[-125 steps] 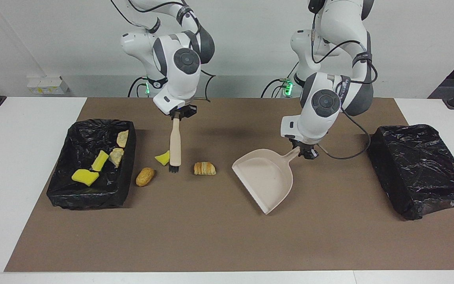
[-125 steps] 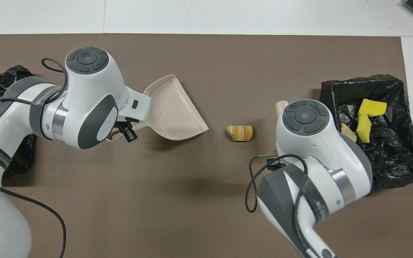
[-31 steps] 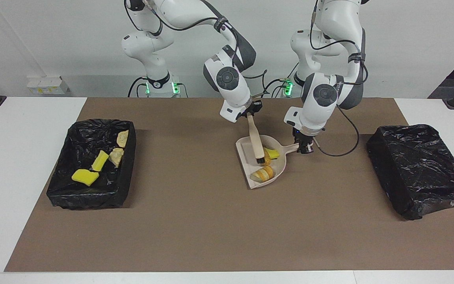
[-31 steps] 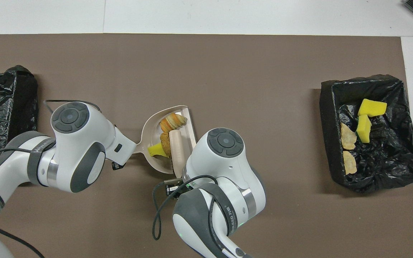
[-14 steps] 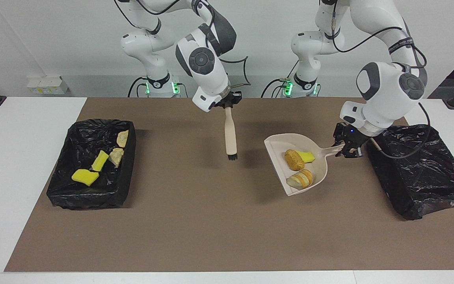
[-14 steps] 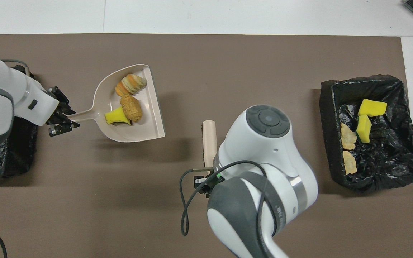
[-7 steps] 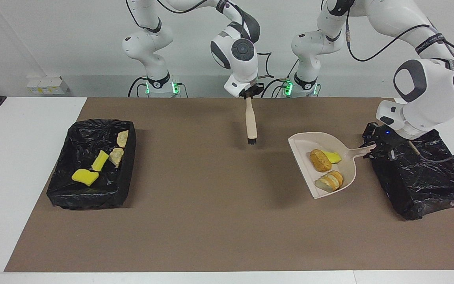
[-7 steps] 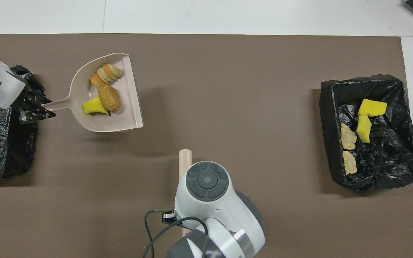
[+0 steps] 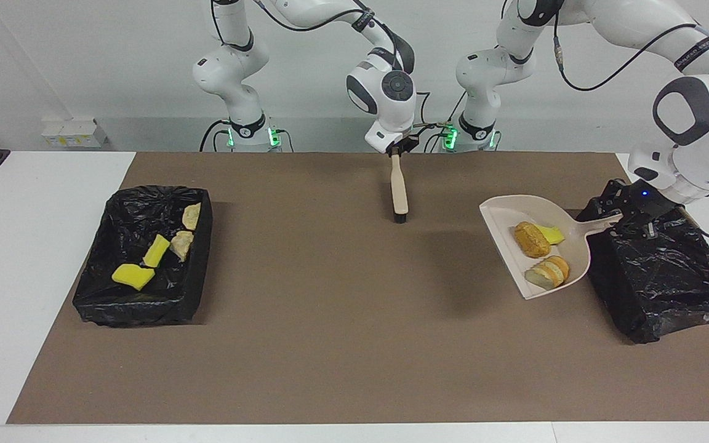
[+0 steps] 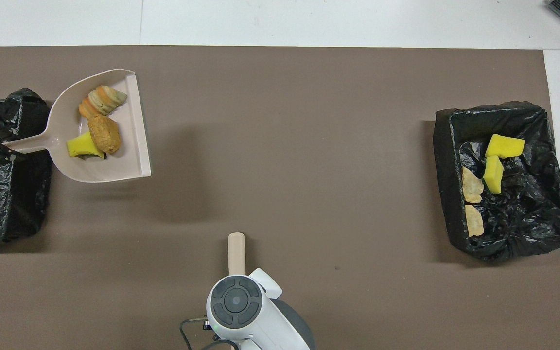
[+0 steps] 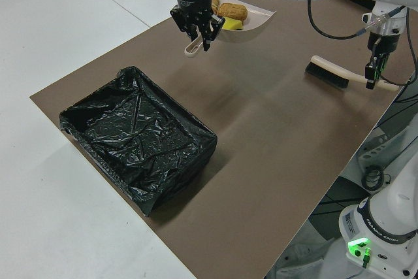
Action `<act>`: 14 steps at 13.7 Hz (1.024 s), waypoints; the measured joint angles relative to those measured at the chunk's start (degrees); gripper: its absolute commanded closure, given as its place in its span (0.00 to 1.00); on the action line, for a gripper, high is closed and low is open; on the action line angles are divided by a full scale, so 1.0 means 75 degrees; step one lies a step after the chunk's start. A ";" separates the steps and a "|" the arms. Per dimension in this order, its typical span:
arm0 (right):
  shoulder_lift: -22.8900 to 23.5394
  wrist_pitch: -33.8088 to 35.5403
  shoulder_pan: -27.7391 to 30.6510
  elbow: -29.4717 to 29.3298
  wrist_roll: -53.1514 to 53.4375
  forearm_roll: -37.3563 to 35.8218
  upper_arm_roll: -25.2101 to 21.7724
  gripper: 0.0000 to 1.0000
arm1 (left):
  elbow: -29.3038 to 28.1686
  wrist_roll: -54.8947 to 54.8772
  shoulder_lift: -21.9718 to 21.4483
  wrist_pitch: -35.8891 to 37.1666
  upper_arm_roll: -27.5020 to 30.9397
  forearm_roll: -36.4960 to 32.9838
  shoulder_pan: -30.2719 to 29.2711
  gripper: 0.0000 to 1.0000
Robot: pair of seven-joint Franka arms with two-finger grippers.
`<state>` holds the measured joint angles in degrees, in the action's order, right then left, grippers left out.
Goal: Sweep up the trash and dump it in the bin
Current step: 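Lift the dustpan toward the bin with the left gripper while the right gripper withdraws, then tilt the dustpan with the left gripper to dump pieces into the bin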
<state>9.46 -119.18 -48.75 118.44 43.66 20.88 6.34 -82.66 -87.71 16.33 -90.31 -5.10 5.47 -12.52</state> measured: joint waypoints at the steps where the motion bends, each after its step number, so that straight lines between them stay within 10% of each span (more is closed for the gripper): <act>1: -0.0001 0.0002 0.0008 0.0016 0.0000 -0.0032 -0.0007 0.90 | 0.0154 0.0000 -0.0002 0.0143 0.0036 0.0000 -0.0114 1.00; 2: -0.0002 0.0003 0.0010 0.0039 0.0000 -0.0054 -0.0007 0.80 | 0.0317 0.0000 -0.0002 0.0226 0.0050 -0.0001 -0.0314 1.00; 4: -0.0004 0.0003 0.0010 0.0082 0.0000 -0.0067 -0.0007 0.00 | 0.0648 -0.0050 0.0000 0.0388 0.0062 -0.0001 -0.0760 1.00; 14: -0.0328 0.0823 0.0898 -0.1184 0.0000 -0.1134 -0.0078 0.00 | 0.0802 -0.2130 0.0479 -0.0665 0.0086 -0.1201 -0.2172 1.00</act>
<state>7.00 -113.01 -42.02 109.56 43.66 12.37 5.76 -76.65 -103.68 19.92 -95.30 -4.45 -3.54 -28.81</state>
